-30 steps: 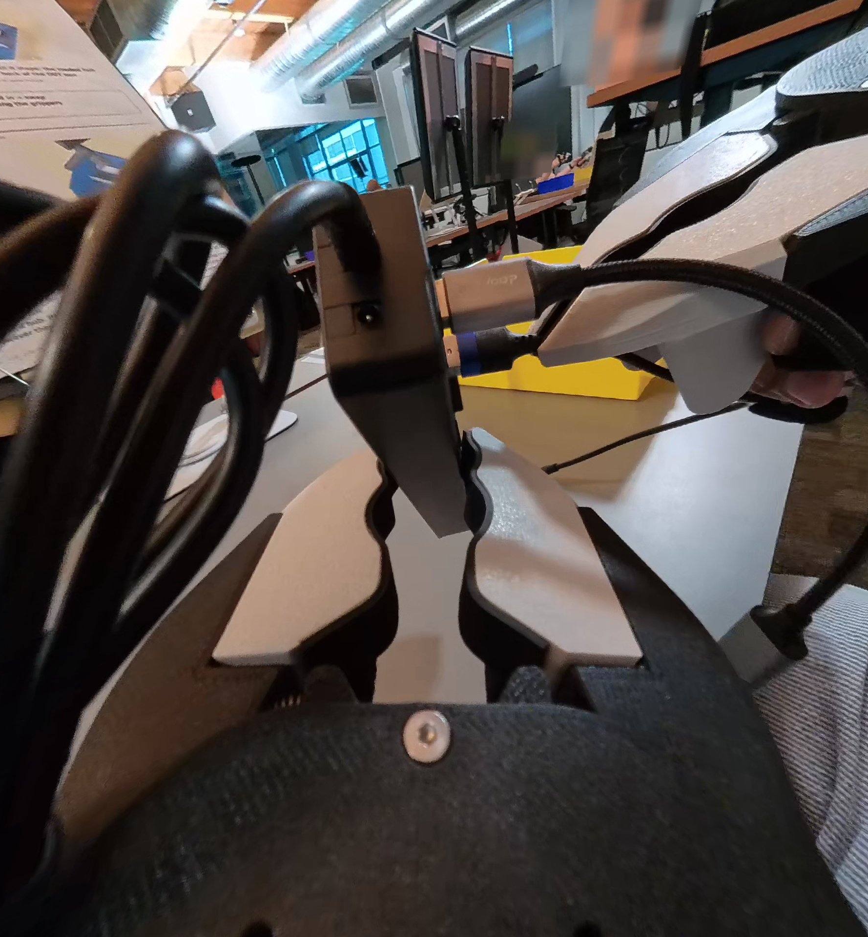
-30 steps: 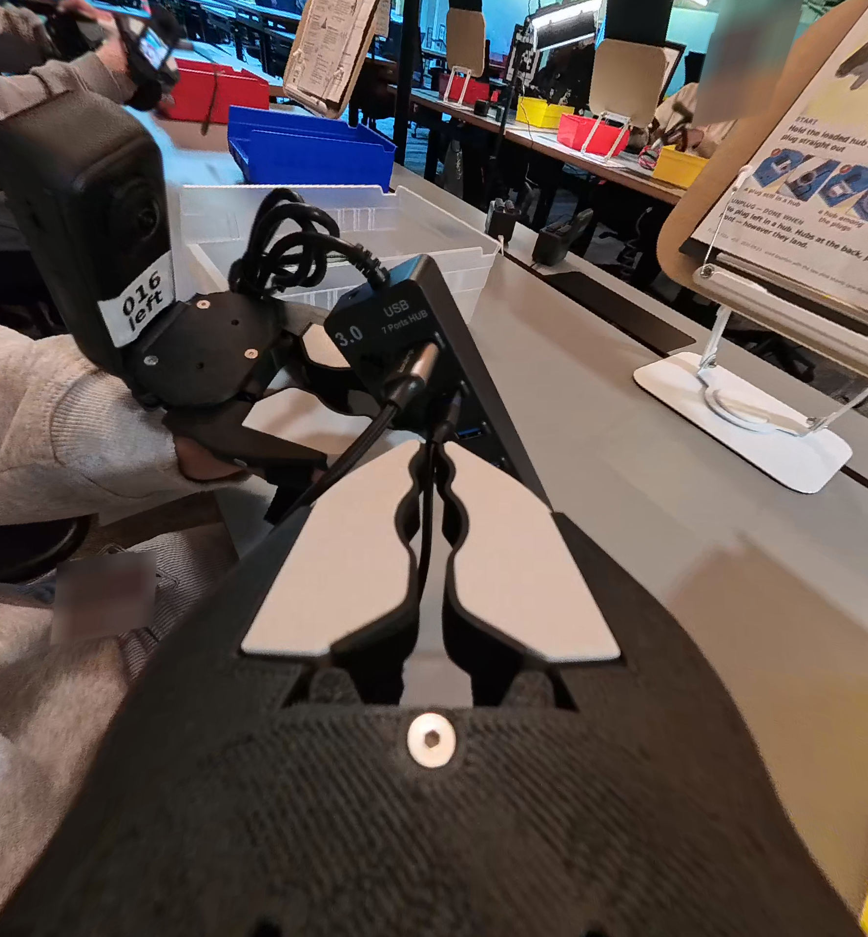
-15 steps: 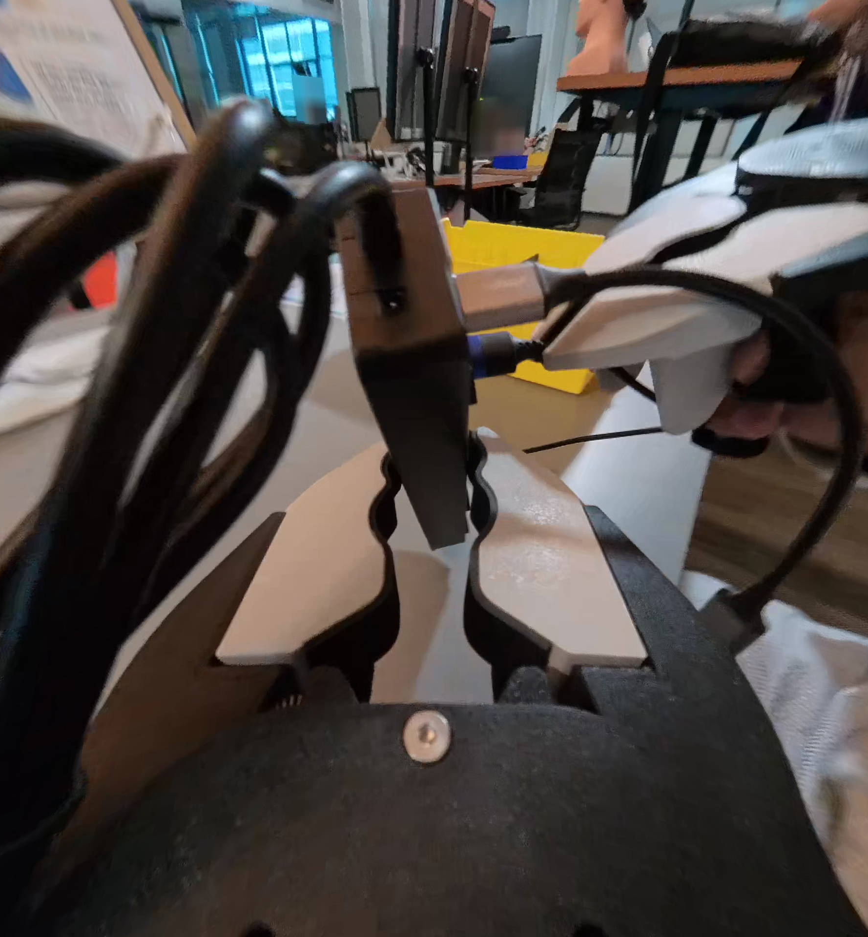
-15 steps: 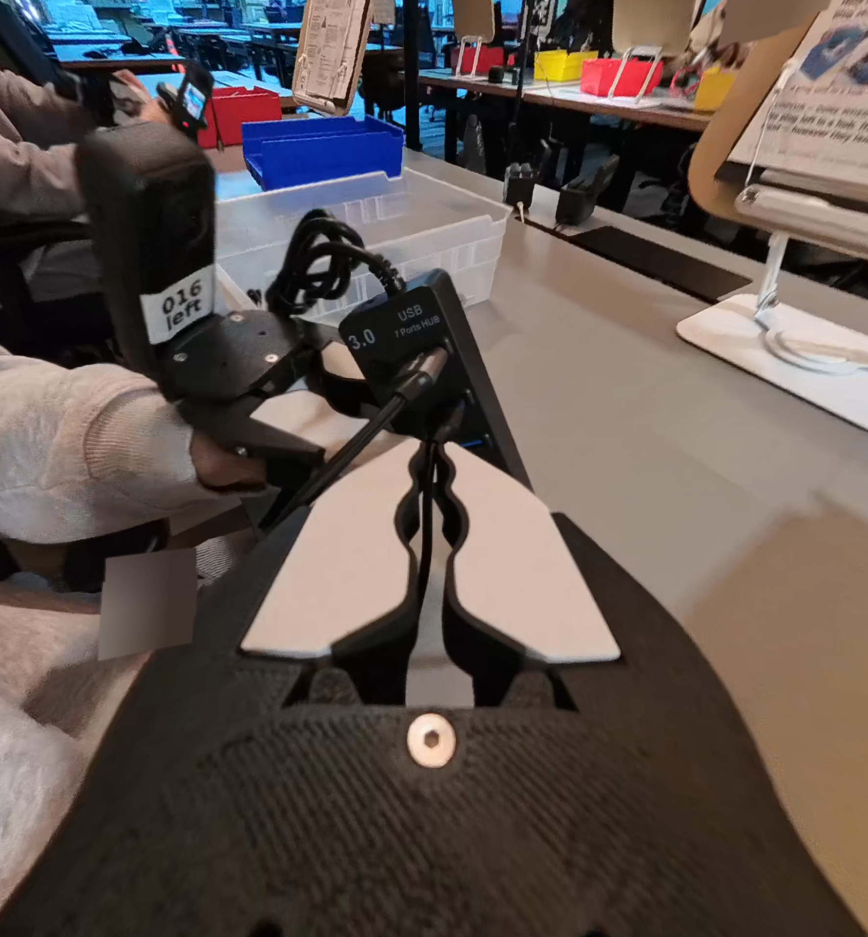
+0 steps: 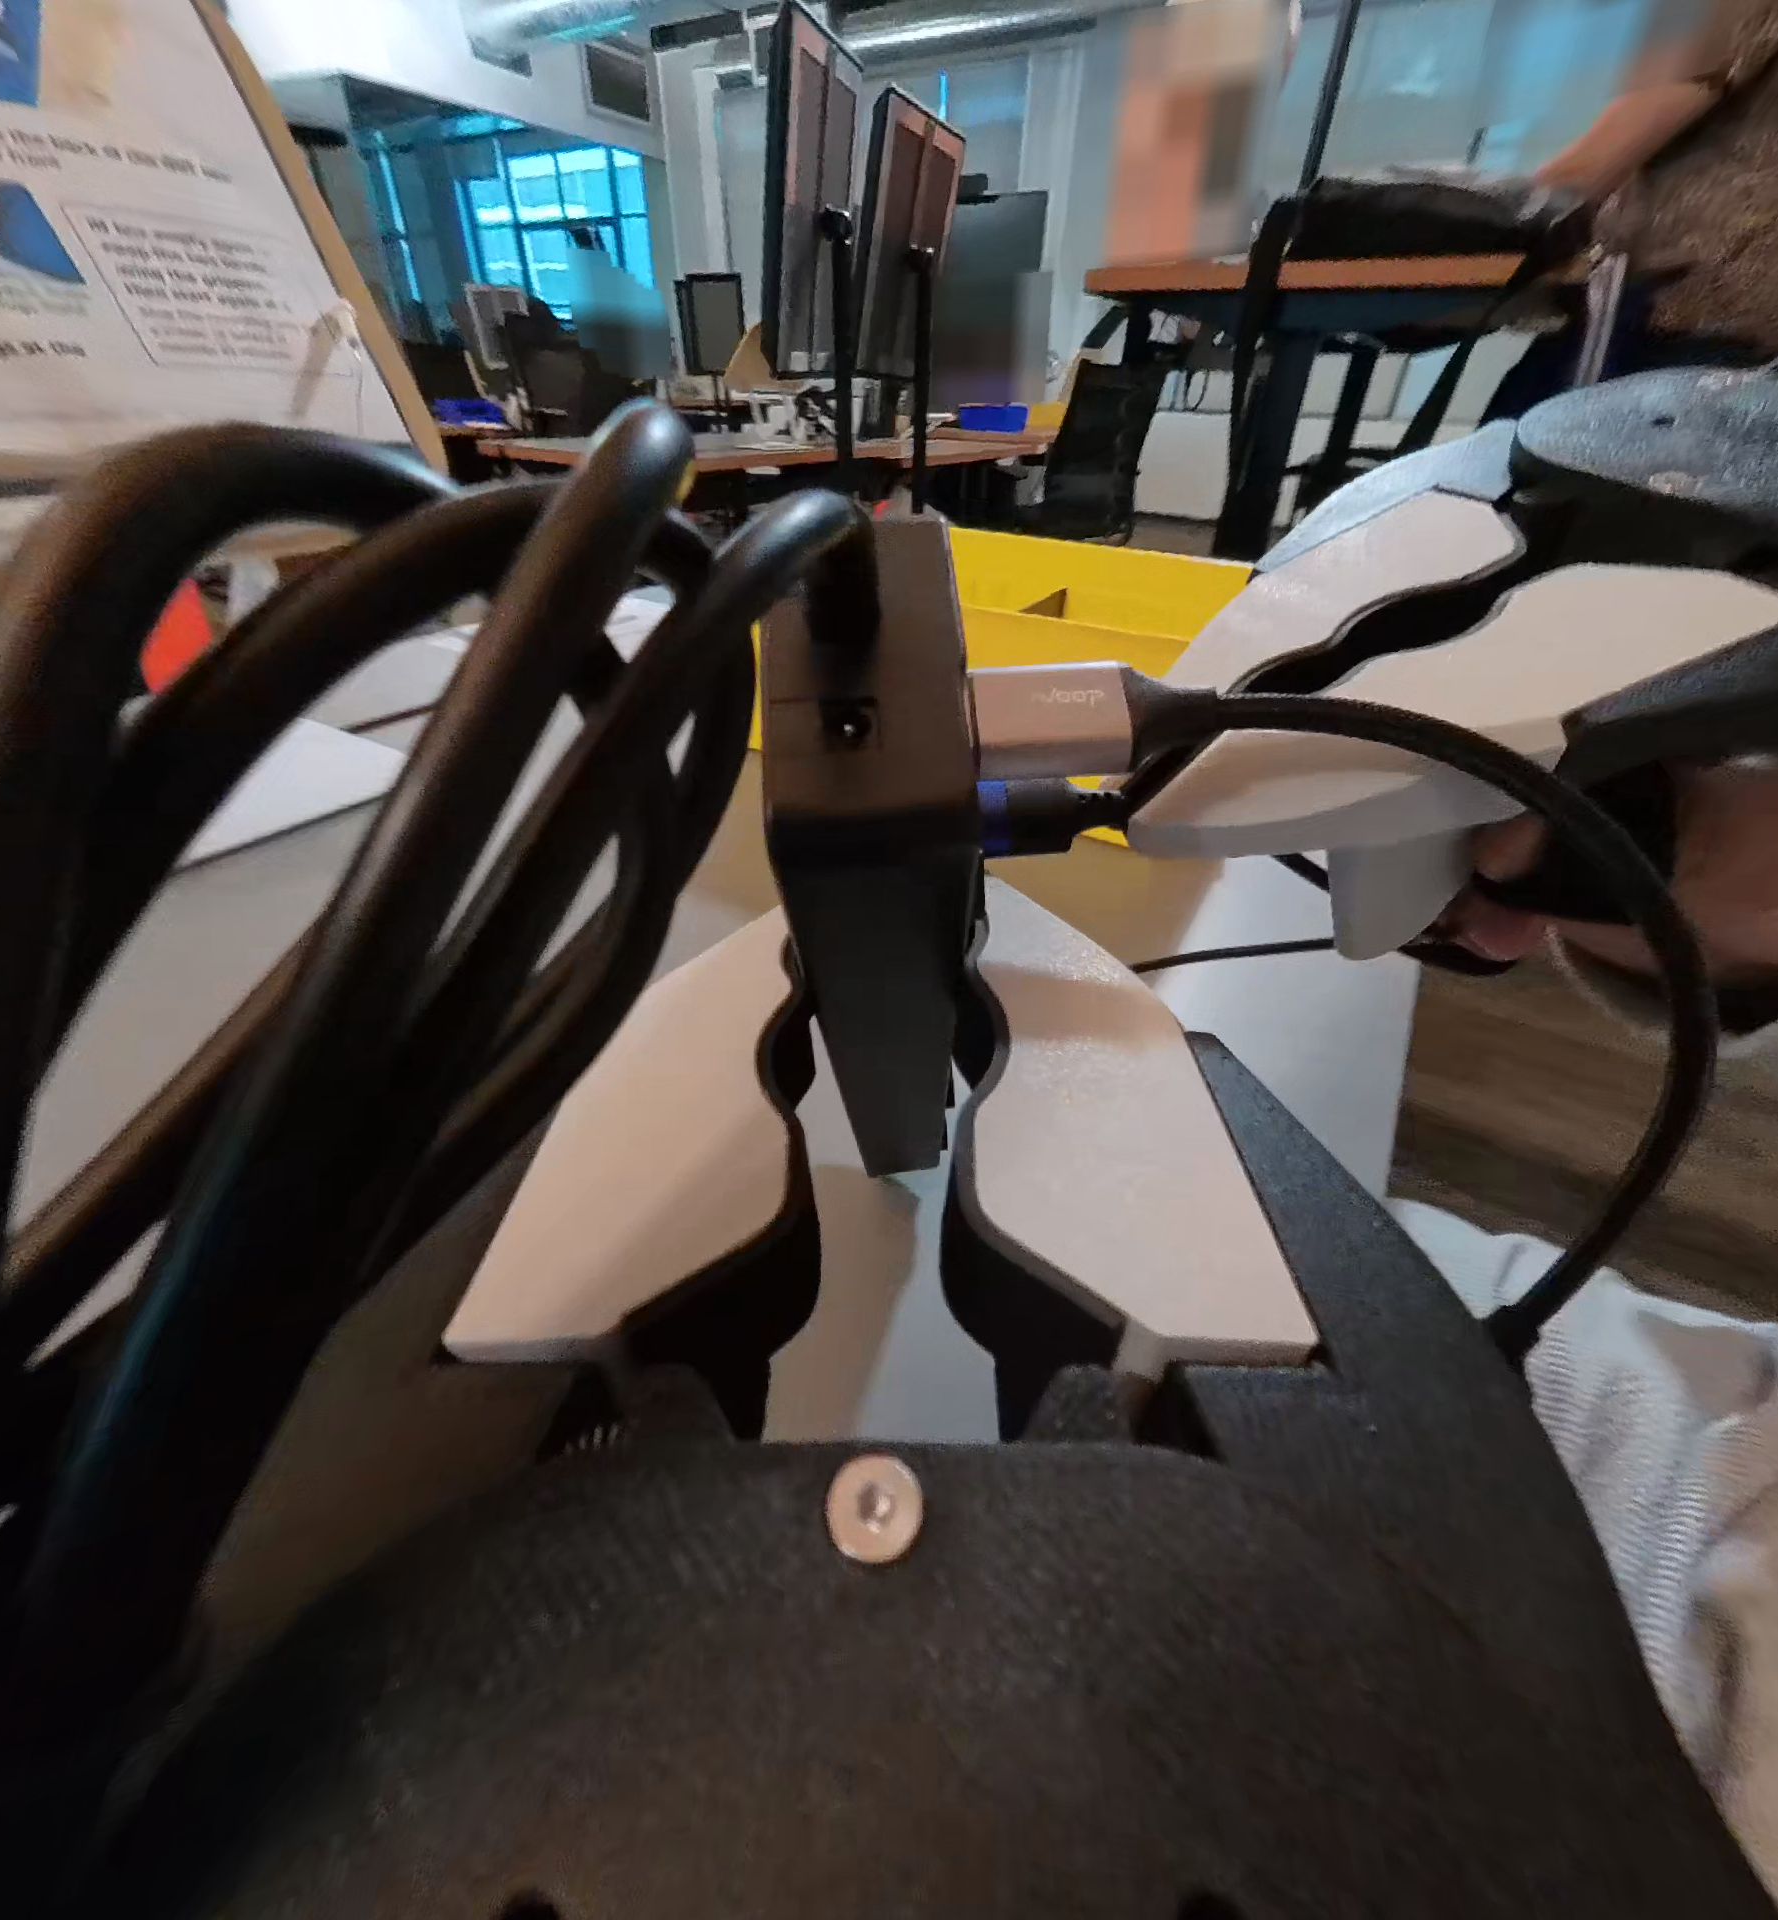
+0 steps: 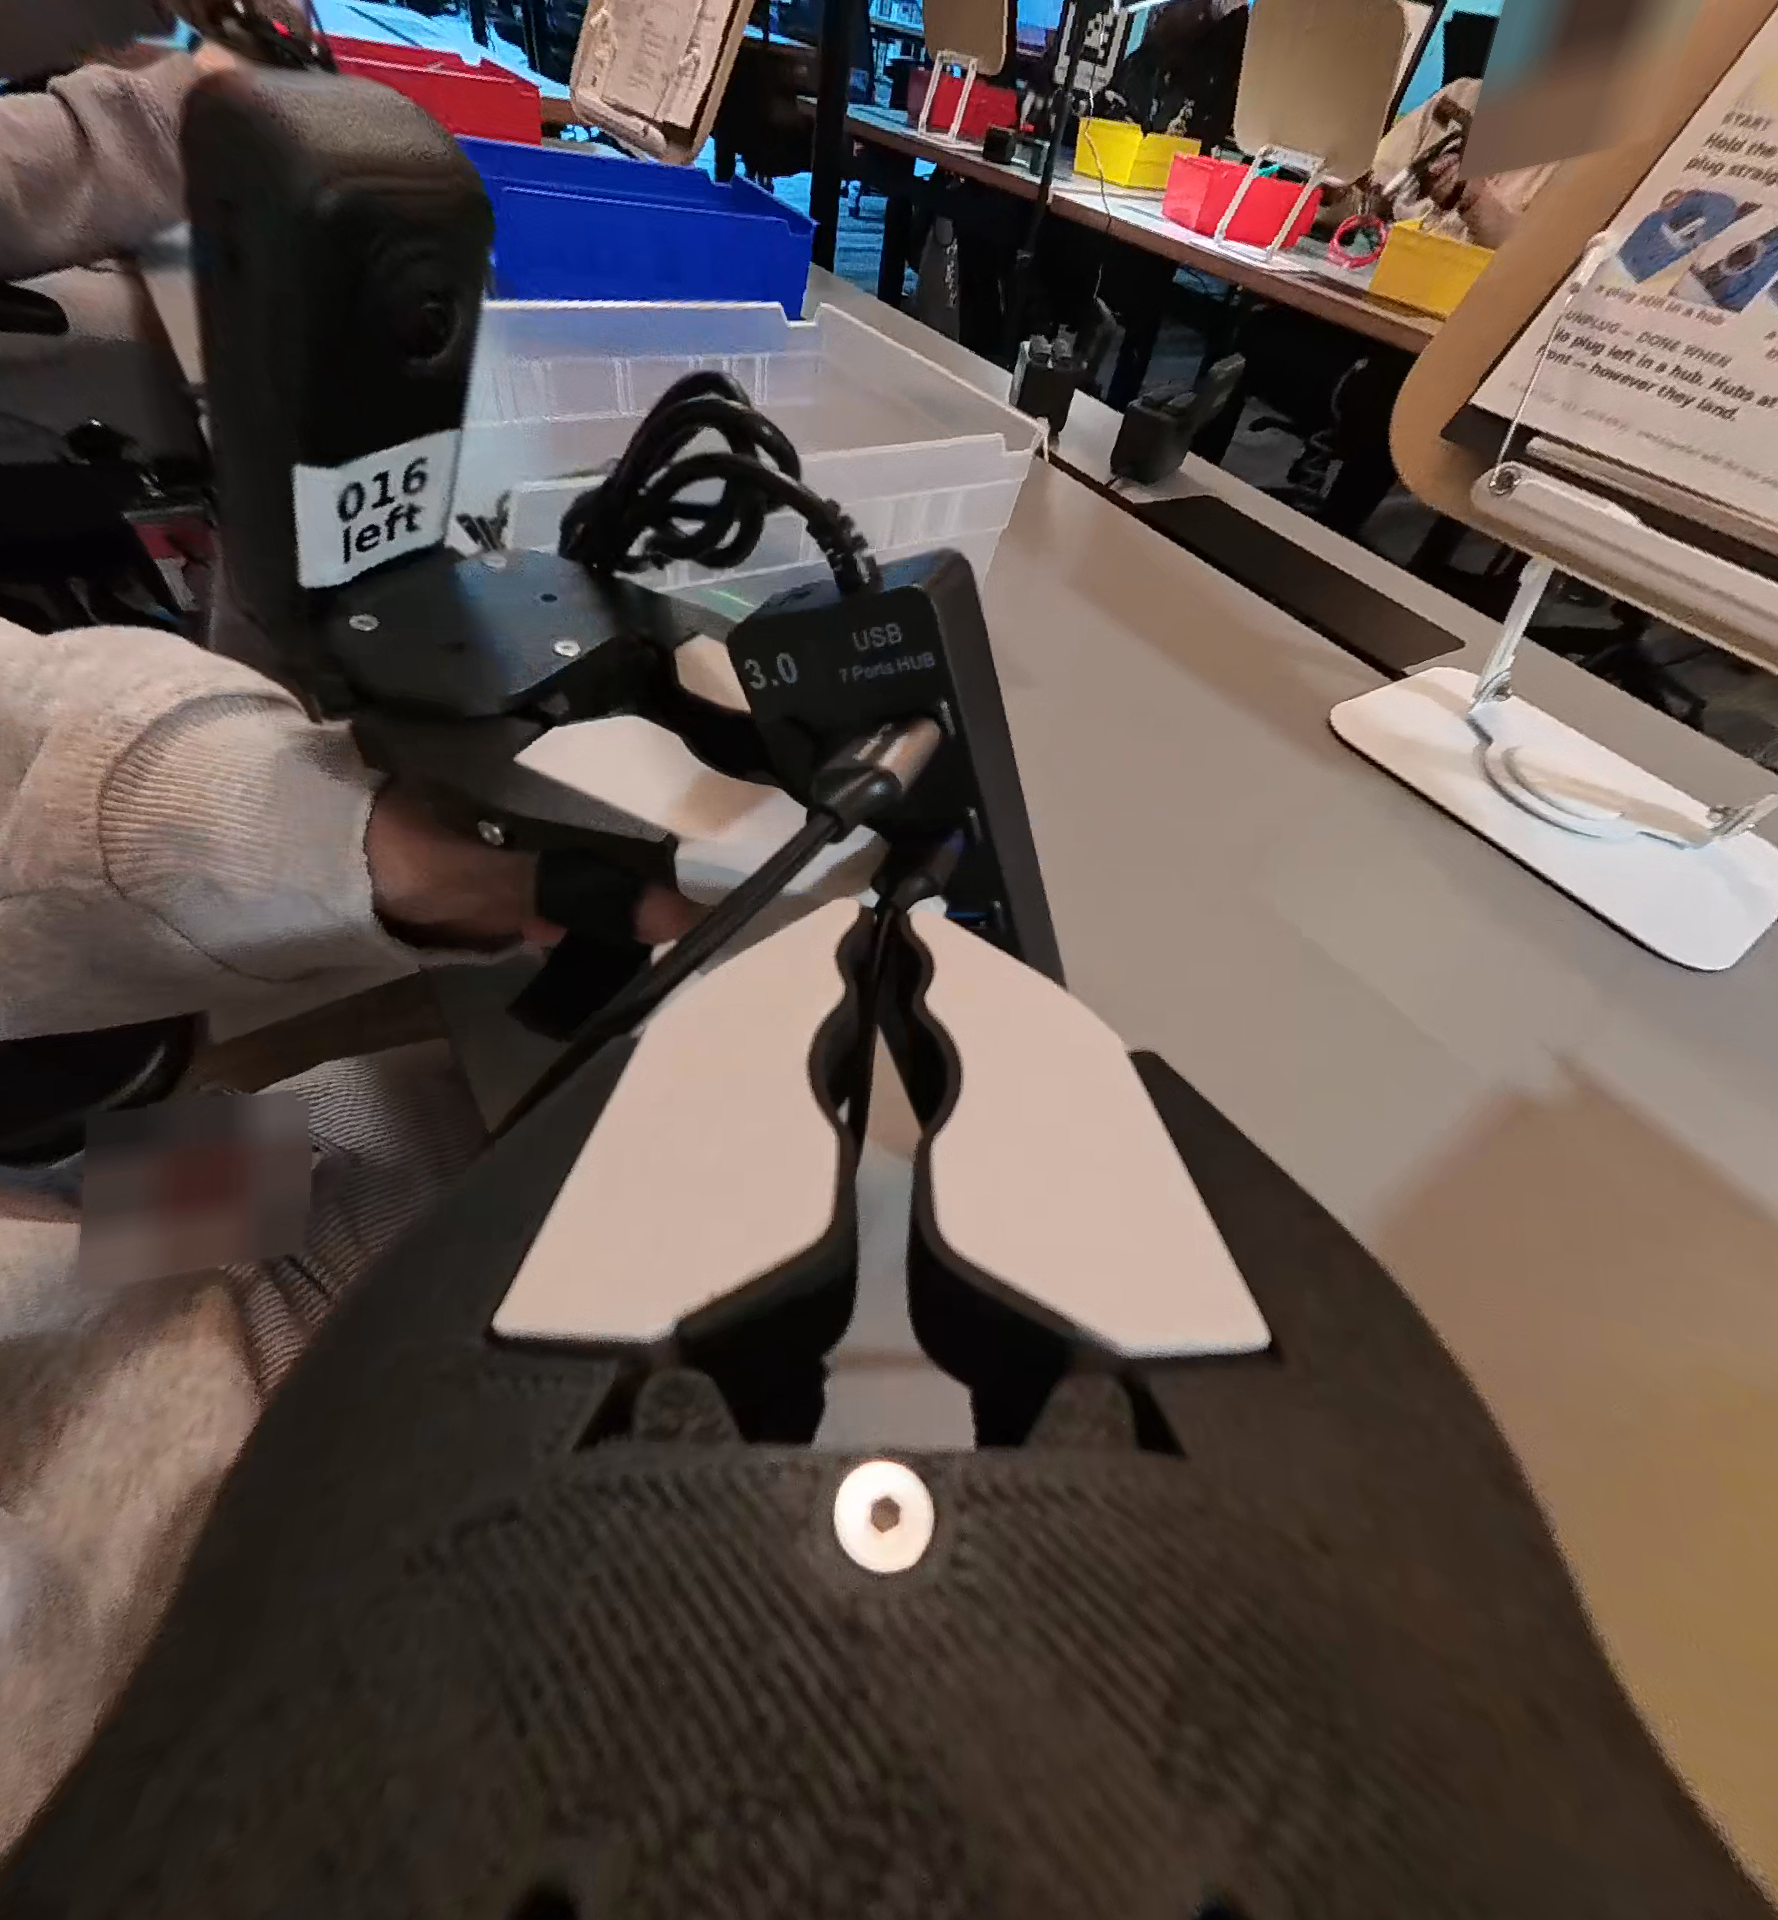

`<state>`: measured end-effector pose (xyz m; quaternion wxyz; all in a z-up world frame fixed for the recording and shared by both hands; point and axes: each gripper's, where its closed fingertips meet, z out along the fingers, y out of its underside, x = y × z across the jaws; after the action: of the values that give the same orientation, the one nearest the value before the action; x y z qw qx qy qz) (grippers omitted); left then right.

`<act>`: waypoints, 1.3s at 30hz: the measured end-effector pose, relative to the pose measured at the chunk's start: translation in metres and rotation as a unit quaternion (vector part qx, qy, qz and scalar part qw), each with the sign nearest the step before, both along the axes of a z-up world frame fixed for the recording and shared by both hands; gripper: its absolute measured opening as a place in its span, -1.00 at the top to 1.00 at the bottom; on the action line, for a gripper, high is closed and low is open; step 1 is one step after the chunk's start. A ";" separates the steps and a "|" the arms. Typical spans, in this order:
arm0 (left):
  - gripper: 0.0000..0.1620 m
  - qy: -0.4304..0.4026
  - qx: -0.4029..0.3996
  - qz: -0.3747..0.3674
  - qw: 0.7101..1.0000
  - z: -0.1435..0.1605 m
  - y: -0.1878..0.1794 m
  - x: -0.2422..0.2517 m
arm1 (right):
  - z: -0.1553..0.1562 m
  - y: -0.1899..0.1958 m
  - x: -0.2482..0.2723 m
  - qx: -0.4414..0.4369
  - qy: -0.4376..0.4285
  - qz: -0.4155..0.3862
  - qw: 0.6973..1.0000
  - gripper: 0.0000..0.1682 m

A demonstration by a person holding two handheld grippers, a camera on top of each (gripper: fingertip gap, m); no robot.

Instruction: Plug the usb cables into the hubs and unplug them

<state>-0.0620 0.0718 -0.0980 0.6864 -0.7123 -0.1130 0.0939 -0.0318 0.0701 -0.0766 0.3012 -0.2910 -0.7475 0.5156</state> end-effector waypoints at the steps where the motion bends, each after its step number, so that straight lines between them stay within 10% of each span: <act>1: 0.67 0.017 -0.006 0.008 1.000 0.001 0.000 0.000 | 0.000 0.001 0.000 -0.003 -0.003 0.000 1.000 0.96; 27: 0.67 0.088 -0.057 0.050 0.993 0.000 -0.002 -0.004 | -0.005 0.004 -0.004 -0.024 -0.003 -0.006 1.000 0.95; 39: 0.68 -0.167 0.116 0.066 0.977 0.005 -0.030 -0.048 | 0.002 0.005 -0.008 -0.046 0.038 -0.011 0.998 0.66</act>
<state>-0.1100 0.0416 -0.0932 0.7277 -0.6248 -0.2829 0.0043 -0.0400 0.0754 -0.0747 0.3213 -0.2929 -0.7081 0.5564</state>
